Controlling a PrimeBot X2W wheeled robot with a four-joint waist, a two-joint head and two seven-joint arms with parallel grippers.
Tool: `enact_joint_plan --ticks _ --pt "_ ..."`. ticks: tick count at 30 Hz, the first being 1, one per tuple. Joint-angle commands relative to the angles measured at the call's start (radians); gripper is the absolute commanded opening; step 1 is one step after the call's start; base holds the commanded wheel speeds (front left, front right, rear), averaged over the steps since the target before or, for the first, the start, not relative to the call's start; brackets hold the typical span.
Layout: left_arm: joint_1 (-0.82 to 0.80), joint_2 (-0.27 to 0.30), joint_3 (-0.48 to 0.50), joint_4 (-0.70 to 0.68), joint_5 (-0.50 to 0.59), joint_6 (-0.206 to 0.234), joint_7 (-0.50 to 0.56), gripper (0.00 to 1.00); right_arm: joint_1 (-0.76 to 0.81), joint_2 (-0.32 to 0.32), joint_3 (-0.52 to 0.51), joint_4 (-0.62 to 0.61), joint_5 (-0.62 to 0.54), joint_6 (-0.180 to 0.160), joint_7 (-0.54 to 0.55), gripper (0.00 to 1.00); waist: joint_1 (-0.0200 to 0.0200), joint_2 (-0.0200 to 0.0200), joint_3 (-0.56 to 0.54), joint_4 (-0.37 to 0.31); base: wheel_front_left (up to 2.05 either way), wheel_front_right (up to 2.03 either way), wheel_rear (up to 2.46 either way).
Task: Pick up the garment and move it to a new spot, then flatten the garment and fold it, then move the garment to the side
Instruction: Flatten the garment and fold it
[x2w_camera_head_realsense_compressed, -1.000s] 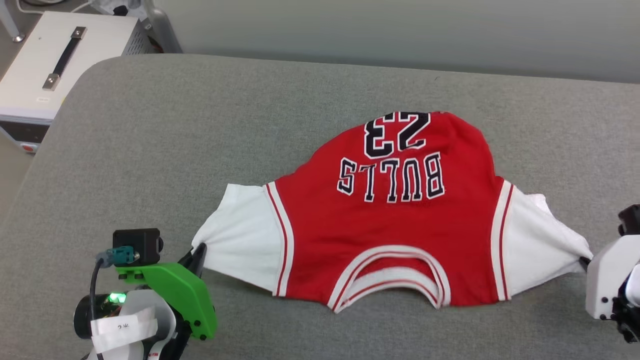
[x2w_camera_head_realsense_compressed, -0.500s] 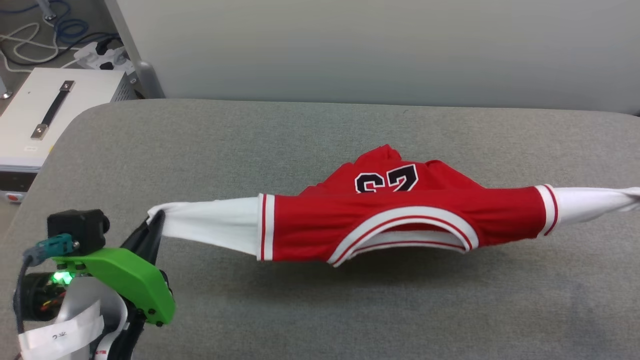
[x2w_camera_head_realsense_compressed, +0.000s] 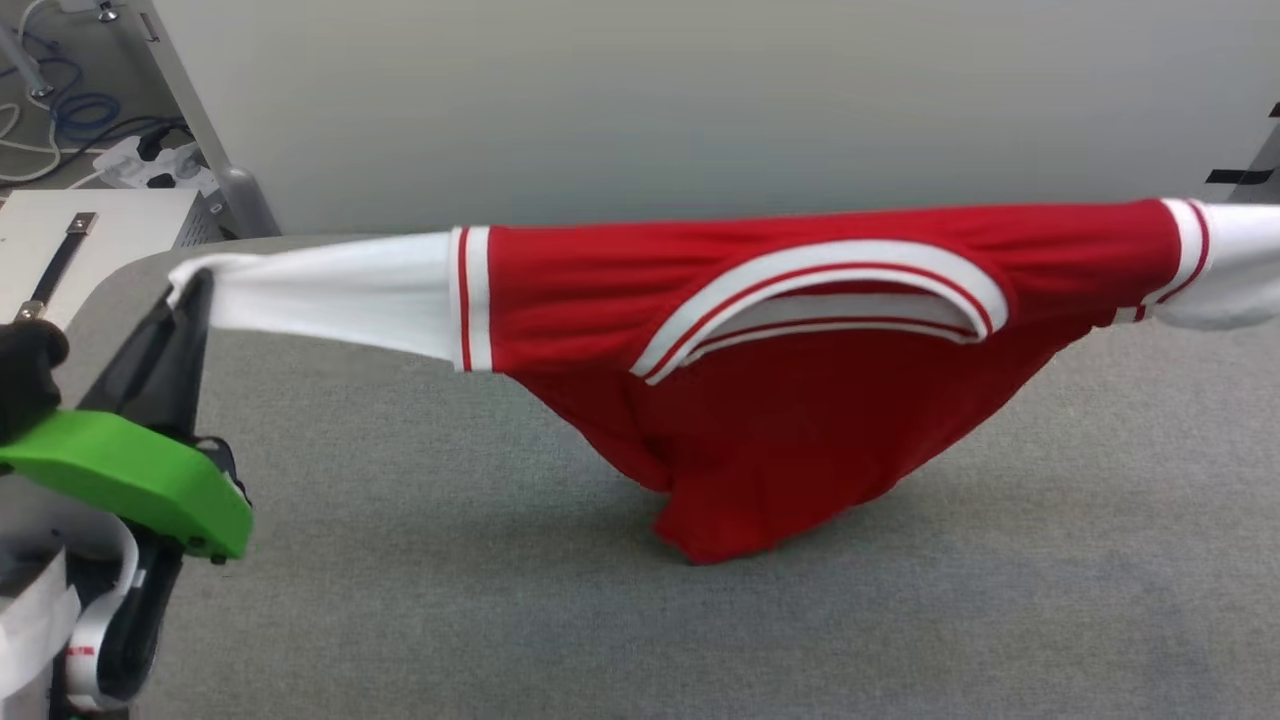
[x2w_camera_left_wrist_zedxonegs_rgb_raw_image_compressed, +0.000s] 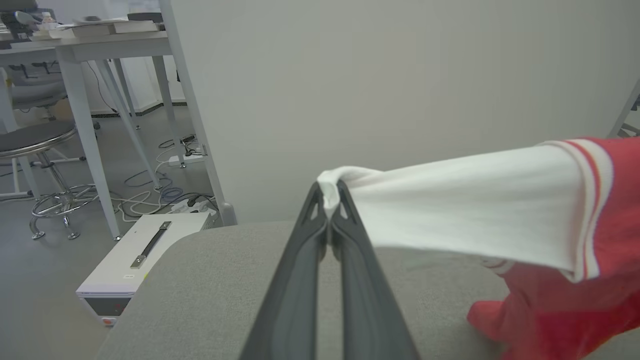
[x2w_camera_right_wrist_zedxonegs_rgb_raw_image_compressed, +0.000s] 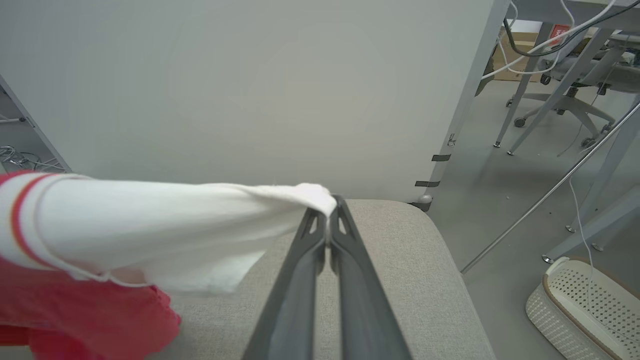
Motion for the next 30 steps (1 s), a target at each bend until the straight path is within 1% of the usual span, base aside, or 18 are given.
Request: enact_joint_plan --ticks 1,6,12,17,22,26,30 --pt "-0.04 0.021 0.024 -0.005 0.002 -0.002 -0.011 0.0 -0.033 -0.017 -0.008 0.002 0.007 -0.002 -0.011 0.0 0.0 0.0 0.012 -0.006 0.0 0.0 0.0" --pt "-0.182 0.056 0.039 -0.006 -0.011 -0.021 -0.018 0.0 -0.161 -0.035 0.01 0.031 0.026 -0.002 -0.036 0.0 0.0 0.0 0.06 -0.013 0.0 0.0 0.0" --pt "-0.404 0.098 0.016 0.084 -0.053 -0.071 0.008 0.0 -0.379 -0.057 0.072 0.12 0.011 -0.002 -0.087 0.0 0.0 0.0 0.165 -0.016 0.0 0.0 0.0" --pt "-0.622 0.121 -0.007 0.203 -0.08 -0.113 0.011 0.0 -0.577 -0.062 0.125 0.218 -0.024 -0.002 -0.144 0.0 0.0 0.0 0.27 -0.014 0.0 0.0 0.0" --pt "-0.831 0.144 -0.037 0.321 -0.077 -0.148 -0.001 0.0 -0.772 -0.064 0.179 0.328 -0.076 -0.002 -0.205 0.0 0.0 0.0 0.38 -0.012 0.0 0.0 0.0" --pt "-1.014 0.149 -0.064 0.426 -0.059 -0.166 -0.04 0.0 -0.93 -0.056 0.22 0.431 -0.122 -0.002 -0.259 0.0 0.0 0.0 0.464 -0.008 0.0 0.0 0.0" --pt "-1.199 0.142 -0.098 0.566 -0.024 -0.179 -0.108 0.0 -1.09 -0.038 0.246 0.545 -0.173 -0.002 -0.319 0.0 0.0 0.0 0.541 -0.005 0.0 0.0 0.0"
